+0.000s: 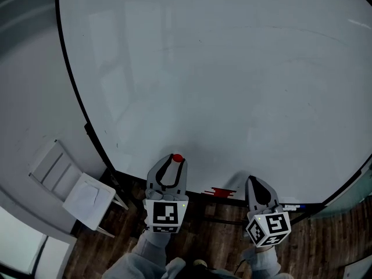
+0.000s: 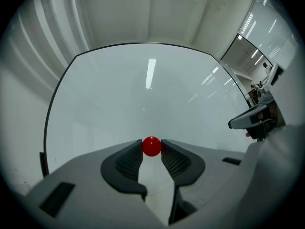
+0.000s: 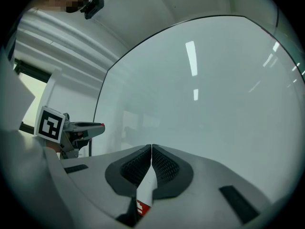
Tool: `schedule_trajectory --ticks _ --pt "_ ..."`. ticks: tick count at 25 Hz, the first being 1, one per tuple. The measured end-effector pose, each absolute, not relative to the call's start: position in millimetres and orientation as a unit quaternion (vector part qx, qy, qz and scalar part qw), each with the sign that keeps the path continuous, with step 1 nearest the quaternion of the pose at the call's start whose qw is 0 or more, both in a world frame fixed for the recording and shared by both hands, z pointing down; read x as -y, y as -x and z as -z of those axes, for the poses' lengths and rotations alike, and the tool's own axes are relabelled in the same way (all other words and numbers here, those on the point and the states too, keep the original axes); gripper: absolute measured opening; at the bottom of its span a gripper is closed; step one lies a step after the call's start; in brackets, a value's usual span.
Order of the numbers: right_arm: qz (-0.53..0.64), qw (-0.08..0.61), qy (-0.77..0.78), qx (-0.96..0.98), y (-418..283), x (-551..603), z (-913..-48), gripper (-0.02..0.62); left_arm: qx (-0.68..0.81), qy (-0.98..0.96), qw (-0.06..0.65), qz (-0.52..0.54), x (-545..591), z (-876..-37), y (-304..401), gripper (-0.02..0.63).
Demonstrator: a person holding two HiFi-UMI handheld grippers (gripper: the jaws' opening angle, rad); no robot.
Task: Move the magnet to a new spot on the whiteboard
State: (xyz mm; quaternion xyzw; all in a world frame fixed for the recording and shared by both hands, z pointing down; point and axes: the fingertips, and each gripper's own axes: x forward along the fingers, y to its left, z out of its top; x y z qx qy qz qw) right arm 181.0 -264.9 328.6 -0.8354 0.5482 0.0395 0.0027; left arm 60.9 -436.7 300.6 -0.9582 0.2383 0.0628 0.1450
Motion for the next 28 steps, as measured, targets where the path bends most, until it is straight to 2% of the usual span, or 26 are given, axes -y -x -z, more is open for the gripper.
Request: schedule_trajectory --ticks 15,22,28 --pt "-0.149 -0.033 0.79 -0.593 -138.0 315.2 -235.5 0.028 -0.247 0.95 0.164 -0.097 479.0 -244.3 -18.1 0.124" --pt "-0.192 -0.039 0.773 -0.604 -125.6 337.5 -191.9 0.028 -0.249 0.941 0.189 -0.133 495.0 -187.9 -18.0 0.124" --pt "-0.227 -0.061 0.749 -0.62 -107.1 354.0 -158.7 0.028 -0.255 0.938 0.173 -0.157 510.4 -147.9 -27.5 0.124"
